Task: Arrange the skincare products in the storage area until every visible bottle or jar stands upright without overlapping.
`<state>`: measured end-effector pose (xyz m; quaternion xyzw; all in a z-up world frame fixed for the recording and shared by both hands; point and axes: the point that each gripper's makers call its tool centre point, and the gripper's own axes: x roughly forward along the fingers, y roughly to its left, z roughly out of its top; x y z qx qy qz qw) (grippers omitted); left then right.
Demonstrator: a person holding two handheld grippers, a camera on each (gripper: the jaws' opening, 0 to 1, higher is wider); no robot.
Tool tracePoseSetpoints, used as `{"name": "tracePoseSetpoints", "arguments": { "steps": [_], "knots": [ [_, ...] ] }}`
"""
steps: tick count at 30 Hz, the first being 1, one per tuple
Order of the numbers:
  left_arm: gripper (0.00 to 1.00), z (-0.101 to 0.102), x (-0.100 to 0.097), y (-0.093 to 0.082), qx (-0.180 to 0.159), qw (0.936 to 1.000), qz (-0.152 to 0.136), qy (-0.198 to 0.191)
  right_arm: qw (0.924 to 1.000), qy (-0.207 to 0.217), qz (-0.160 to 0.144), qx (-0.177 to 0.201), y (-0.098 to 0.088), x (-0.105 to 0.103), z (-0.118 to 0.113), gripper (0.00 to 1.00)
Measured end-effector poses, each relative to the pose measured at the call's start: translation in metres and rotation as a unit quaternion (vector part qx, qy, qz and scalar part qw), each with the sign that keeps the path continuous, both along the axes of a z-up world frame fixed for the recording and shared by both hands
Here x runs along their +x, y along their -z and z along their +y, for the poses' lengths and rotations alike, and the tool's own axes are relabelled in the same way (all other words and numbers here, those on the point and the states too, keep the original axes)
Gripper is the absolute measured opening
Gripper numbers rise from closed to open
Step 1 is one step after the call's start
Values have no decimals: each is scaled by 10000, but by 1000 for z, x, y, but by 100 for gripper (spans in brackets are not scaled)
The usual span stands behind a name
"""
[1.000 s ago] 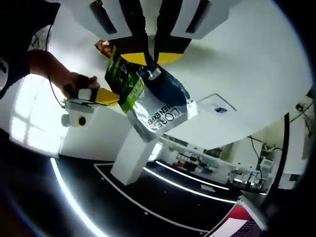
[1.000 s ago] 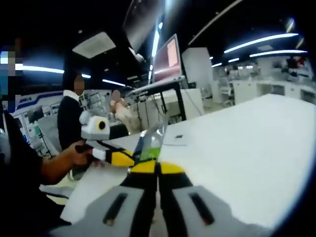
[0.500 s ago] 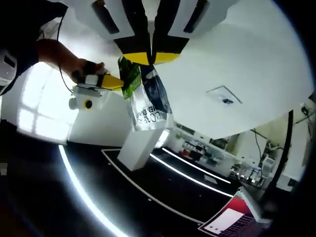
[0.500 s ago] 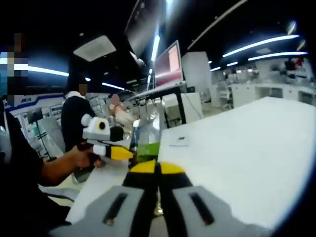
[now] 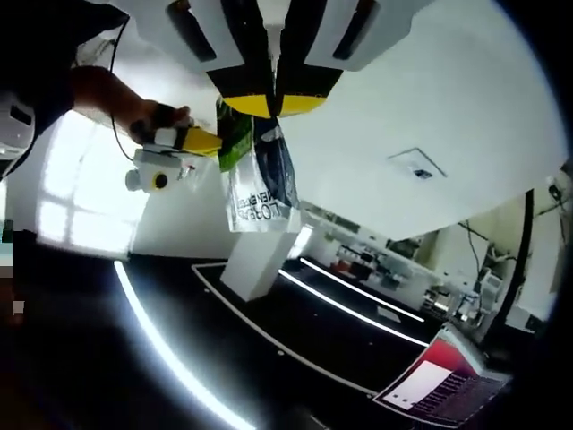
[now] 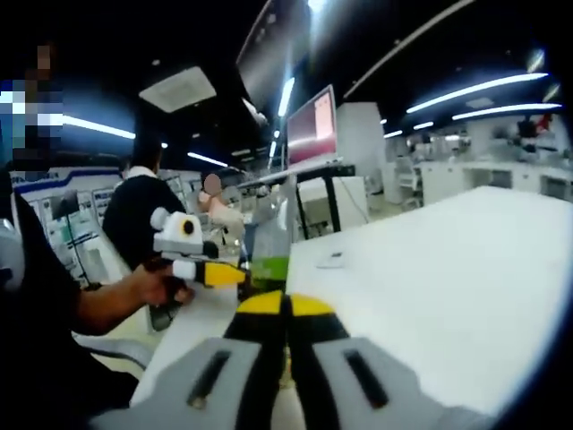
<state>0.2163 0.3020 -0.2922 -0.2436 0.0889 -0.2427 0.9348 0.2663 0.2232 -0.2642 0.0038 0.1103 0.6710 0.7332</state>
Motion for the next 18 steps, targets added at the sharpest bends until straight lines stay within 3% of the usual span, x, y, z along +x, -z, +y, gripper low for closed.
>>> {"name": "tracePoseSetpoints", "arguments": {
  "steps": [18],
  "knots": [
    [0,-30,0,-28,177,9992,-274,222,9992,278,-29,275,-11,-9,-36,0]
  ]
}}
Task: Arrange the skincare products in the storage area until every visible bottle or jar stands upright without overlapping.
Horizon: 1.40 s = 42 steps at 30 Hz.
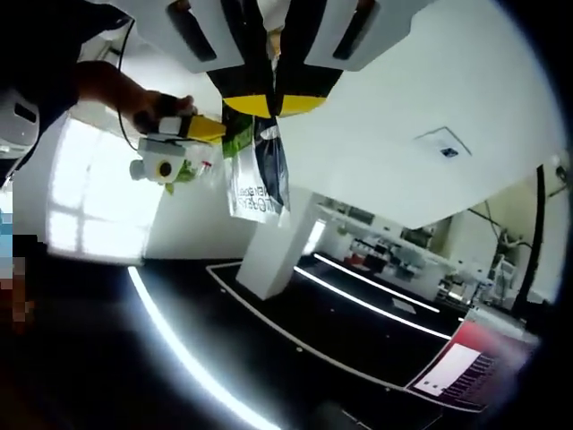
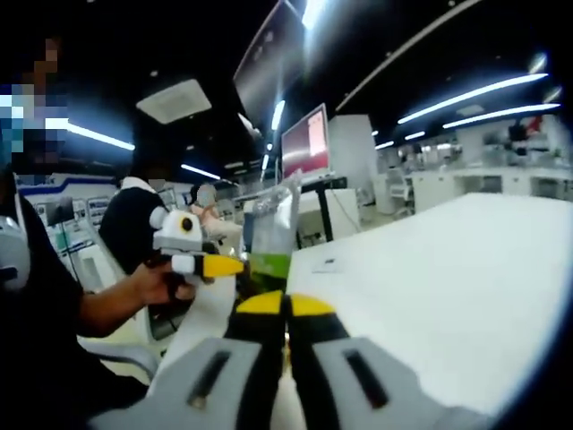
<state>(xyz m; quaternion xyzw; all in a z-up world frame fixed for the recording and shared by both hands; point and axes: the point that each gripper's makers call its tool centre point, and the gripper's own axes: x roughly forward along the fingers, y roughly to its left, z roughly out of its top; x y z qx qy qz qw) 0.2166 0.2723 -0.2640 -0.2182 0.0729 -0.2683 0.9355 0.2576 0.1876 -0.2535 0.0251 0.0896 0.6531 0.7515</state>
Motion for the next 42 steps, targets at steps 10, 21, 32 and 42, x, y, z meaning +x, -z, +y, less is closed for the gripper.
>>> {"name": "tracePoseSetpoints", "arguments": {
  "steps": [10,21,32,42],
  "knots": [
    [0,-19,4,-10,135,9998,-82,156,9998,159,-46,132,-5,0,-21,0],
    [0,-40,8,-17,239,9990,-141,351,9991,317,-145,228,-11,-3,-45,0],
    [0,-62,18,-20,279,9979,-165,554,9978,540,-289,248,-15,1,-68,0],
    [0,-82,27,-23,325,9967,-197,717,9959,793,-270,336,-14,7,-90,0]
  ]
}}
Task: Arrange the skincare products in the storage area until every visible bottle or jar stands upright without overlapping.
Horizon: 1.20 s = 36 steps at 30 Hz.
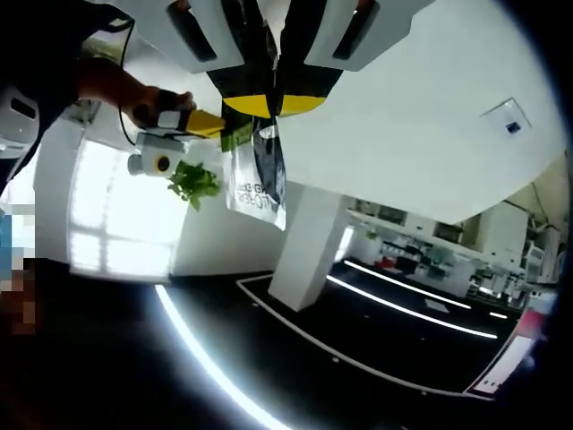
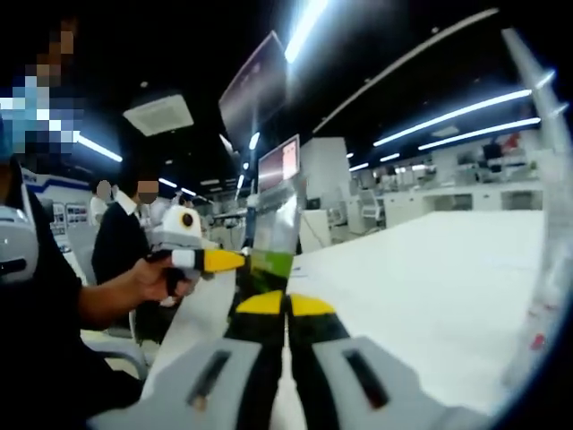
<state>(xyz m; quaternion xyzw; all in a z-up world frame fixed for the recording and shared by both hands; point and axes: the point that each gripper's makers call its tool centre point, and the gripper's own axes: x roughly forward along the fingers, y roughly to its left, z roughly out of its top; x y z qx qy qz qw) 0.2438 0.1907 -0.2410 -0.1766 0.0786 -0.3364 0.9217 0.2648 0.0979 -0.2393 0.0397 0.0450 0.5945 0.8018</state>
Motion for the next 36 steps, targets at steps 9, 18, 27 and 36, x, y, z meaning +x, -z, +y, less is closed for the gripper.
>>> {"name": "tracePoseSetpoints", "arguments": {
  "steps": [9,18,27,36],
  "knots": [
    [0,-18,15,-1,32,9999,-6,140,9997,237,48,72,1,10,-19,0],
    [0,-30,24,-1,47,9997,11,244,9991,407,81,118,2,19,-34,0],
    [0,-42,34,-1,104,9994,18,338,9980,568,166,216,4,30,-47,0],
    [0,-56,47,2,133,9989,39,440,9967,745,218,249,6,36,-59,0]
  ]
}}
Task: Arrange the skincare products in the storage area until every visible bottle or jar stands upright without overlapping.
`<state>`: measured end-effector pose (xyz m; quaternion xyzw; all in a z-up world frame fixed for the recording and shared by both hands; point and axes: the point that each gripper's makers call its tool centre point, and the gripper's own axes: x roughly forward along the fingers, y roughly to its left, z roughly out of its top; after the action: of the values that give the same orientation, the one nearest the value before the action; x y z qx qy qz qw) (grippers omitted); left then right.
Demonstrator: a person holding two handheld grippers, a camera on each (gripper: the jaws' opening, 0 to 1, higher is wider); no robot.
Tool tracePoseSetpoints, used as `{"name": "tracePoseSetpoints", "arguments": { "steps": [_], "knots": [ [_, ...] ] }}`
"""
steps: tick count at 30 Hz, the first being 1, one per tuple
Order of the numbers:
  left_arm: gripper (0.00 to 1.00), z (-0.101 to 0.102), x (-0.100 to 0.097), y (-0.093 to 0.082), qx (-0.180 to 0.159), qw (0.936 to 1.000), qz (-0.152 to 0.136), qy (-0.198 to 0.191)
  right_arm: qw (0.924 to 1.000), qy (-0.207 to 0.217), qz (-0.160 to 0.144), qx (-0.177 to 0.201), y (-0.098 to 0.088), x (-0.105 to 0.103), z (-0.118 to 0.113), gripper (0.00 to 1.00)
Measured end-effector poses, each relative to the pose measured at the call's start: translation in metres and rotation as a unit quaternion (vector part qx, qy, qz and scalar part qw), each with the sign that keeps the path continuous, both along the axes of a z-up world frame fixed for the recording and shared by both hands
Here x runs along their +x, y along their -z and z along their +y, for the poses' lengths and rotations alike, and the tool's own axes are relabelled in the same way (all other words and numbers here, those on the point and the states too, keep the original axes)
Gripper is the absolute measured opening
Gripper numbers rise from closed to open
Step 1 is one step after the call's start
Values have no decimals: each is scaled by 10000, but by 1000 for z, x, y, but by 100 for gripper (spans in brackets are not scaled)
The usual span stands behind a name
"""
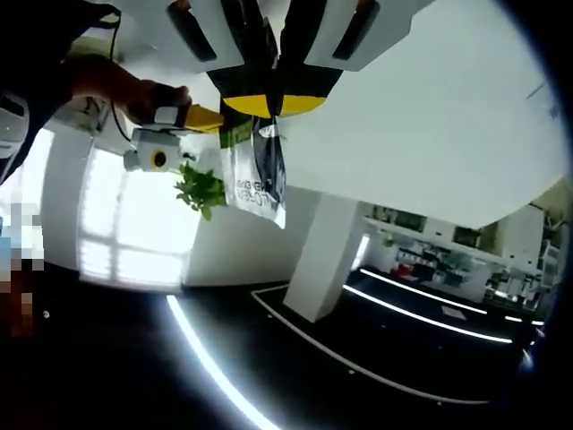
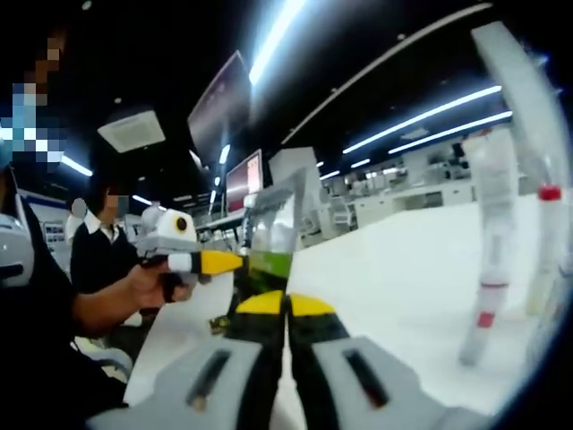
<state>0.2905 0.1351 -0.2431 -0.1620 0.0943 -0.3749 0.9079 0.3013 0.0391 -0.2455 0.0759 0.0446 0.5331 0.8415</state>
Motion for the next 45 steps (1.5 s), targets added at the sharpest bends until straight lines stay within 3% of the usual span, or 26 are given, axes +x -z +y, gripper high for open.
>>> {"name": "tracePoseSetpoints", "arguments": {
  "steps": [45],
  "knots": [
    [0,-52,47,25,28,9993,241,272,9953,829,446,211,26,38,-49,0]
  ]
}}
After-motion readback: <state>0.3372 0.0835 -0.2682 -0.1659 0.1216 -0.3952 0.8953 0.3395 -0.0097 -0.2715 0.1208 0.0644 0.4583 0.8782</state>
